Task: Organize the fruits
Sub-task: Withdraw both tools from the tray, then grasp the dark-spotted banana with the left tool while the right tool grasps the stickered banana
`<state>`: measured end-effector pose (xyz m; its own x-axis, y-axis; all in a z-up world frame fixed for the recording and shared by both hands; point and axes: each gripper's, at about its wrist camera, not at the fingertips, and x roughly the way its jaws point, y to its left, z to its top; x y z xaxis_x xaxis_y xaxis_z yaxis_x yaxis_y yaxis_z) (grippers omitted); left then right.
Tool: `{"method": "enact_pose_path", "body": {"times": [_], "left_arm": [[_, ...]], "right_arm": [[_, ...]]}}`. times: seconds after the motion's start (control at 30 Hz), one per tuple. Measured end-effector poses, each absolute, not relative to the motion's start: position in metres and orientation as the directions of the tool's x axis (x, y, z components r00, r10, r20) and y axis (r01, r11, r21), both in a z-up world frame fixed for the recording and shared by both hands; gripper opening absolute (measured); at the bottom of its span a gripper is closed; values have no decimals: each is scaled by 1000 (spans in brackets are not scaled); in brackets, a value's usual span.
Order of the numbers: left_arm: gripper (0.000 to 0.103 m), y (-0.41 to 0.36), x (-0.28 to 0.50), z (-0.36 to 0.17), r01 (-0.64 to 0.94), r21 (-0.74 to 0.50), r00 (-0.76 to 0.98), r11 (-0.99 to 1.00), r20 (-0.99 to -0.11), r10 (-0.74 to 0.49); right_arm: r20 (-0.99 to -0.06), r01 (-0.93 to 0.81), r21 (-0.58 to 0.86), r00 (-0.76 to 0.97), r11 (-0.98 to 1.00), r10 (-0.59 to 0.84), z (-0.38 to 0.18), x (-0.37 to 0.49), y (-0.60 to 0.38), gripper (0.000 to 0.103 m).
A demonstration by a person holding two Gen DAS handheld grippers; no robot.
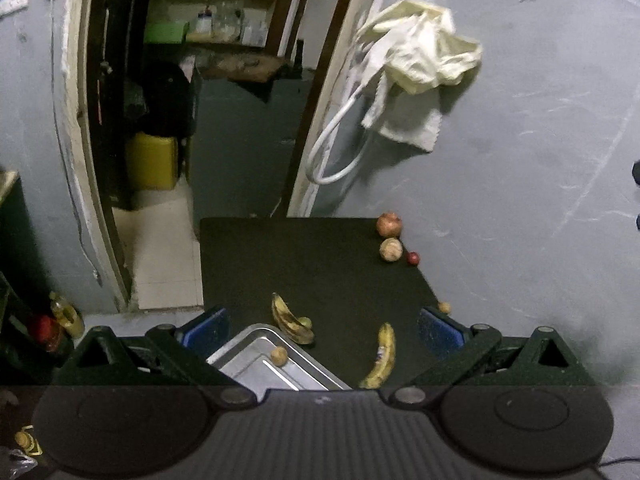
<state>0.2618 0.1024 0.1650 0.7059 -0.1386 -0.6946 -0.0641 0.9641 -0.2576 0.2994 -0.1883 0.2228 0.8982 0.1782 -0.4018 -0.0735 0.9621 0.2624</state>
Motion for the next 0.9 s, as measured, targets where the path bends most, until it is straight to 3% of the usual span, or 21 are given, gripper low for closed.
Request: {"method": "enact_pose_path", "body": {"times": [0.3, 0.5, 0.77, 0.9], "left_arm": [[102, 145, 362, 58, -52, -333, 546, 942, -799, -252], [102, 142, 405, -3, -13, -303, 456, 953, -850, -264], [101, 132, 448, -47, 4, -333, 391, 943, -867, -308], [95, 127, 459, -61, -13, -342, 363, 939, -877, -315]], "right_arm": [[-589, 183, 160, 806, 970, -55, 74, 350, -145, 102], [-691, 219, 59, 713, 974, -119, 0, 357, -116, 102], [-765, 247, 5, 625, 969, -156, -52, 356, -114, 96], [-782, 264, 17, 604, 964, -152, -65, 362, -115, 89]]}}
